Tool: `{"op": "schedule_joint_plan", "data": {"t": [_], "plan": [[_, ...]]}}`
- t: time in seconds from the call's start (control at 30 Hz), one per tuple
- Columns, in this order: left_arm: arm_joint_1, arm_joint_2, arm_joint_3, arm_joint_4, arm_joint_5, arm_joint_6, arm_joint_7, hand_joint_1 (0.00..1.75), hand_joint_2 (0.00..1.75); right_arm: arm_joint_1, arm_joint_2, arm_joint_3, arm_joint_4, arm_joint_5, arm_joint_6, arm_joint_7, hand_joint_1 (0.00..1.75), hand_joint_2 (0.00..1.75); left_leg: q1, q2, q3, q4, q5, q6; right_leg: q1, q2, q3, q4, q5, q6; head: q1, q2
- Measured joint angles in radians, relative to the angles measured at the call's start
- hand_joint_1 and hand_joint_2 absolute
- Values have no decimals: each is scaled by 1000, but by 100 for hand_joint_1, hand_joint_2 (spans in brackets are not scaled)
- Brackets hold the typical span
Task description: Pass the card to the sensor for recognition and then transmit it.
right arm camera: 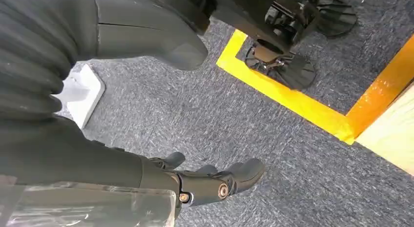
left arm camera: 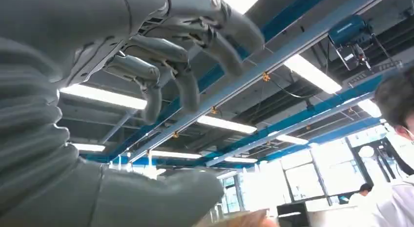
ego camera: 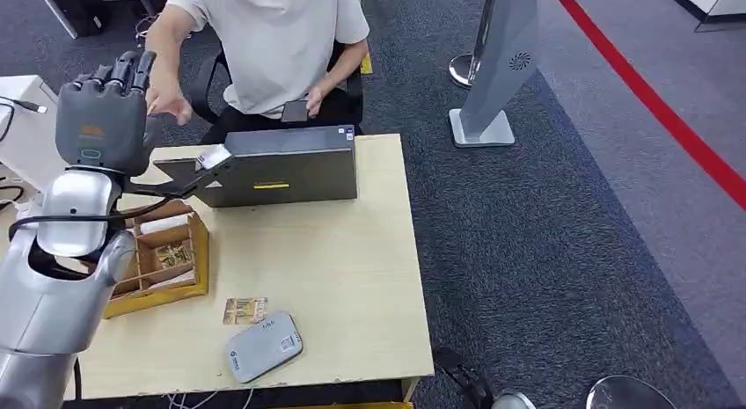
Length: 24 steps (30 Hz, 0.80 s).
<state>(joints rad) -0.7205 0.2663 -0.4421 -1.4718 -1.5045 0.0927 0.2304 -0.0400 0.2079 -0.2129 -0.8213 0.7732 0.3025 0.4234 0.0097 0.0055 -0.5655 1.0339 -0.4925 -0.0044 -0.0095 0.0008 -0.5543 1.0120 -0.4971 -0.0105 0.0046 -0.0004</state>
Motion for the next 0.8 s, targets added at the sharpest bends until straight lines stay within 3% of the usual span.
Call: {"op": "schedule_joint_plan", "data": {"t": [0.23, 0.33, 0.5, 0.63, 0.8], "plan": [[0, 2, 1, 20, 0, -2, -5, 0, 175, 1, -8, 18, 0, -5, -2, 4, 0, 175, 0, 0, 0, 0, 0, 0, 0, 0, 0, 0, 0, 0, 0, 0], [-4, 22, 3, 46, 0, -5, 33, 0, 175, 4, -11, 22, 0, -21, -6, 7, 0, 175, 0, 0, -1, 0, 0, 0, 0, 0, 0, 0, 0, 0, 0, 0], [-27, 113, 40, 196, 0, 74, 67, 0, 175, 30, -12, 25, -16, -32, -31, 34, 0, 175, 1, 1, -1, -1, 1, -1, 1, 2, -2, 2, 0, 0, 0, 0], [-27, 195, 62, 313, 0, 66, 159, 0, 175, 39, -13, 25, -32, -31, -26, 51, 0, 175, 1, 5, -2, -1, 1, -1, 2, 6, -3, 3, 0, -1, 0, 0], [7, 324, 187, 516, 0, 135, 224, 0, 175, 54, -32, 14, -38, -9, 0, 49, 0, 175, 1, 12, -3, -2, 1, -1, 2, 12, -7, 3, 1, -2, 0, 0]]}}
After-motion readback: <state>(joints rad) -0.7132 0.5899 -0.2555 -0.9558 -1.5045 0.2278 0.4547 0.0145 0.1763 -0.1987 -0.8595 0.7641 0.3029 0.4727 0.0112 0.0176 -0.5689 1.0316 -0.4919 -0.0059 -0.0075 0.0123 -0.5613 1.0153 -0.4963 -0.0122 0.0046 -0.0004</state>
